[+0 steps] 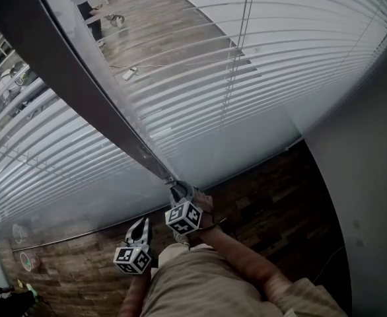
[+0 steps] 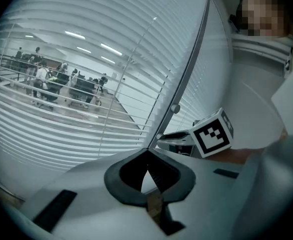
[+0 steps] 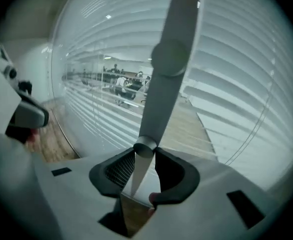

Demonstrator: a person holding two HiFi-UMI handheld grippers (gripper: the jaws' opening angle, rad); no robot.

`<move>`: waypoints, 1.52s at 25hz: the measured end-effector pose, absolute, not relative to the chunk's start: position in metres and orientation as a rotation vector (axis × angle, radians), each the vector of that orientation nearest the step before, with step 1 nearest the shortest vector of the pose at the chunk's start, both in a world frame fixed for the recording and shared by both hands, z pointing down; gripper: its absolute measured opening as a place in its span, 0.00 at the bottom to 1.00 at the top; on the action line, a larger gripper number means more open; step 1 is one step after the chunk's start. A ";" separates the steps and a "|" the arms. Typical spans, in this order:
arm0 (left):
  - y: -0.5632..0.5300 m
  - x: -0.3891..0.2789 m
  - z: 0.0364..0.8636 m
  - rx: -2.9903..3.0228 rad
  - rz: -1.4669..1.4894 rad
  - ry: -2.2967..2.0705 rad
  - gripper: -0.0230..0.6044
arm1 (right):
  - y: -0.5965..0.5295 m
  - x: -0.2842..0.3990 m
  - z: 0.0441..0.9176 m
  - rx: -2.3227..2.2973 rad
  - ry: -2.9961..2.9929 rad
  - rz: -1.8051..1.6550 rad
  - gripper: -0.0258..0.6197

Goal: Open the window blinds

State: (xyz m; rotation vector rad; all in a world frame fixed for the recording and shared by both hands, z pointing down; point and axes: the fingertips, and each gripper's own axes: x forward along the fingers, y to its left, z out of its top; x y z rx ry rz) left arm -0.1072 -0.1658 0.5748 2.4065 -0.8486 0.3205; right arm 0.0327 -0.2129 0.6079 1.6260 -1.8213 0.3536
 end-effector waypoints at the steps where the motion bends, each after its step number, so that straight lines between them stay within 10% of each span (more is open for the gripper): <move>1: -0.166 -0.108 0.575 2.406 0.320 -0.848 0.06 | -0.213 0.032 0.609 1.667 -1.898 0.483 0.24; 11: -0.164 -0.118 0.582 2.384 0.315 -0.857 0.06 | -0.211 0.037 0.618 1.124 -2.331 3.688 0.23; 14: -0.162 -0.121 0.588 2.381 0.318 -0.859 0.06 | -0.209 0.037 0.621 1.392 -2.432 3.337 0.23; 20: -0.161 -0.119 0.585 2.374 0.329 -0.844 0.06 | -0.193 0.035 0.599 1.782 -2.262 0.822 0.33; 24: -0.160 -0.115 0.584 2.386 0.341 -0.823 0.06 | -0.202 0.029 0.589 1.795 -2.010 0.324 0.33; 30: -0.163 -0.119 0.579 2.405 0.366 -0.815 0.06 | -0.208 0.033 0.599 1.938 -2.003 0.514 0.24; 38: -0.177 -0.129 0.583 2.399 0.379 -0.805 0.06 | -0.210 0.045 0.620 1.732 -2.340 3.084 0.23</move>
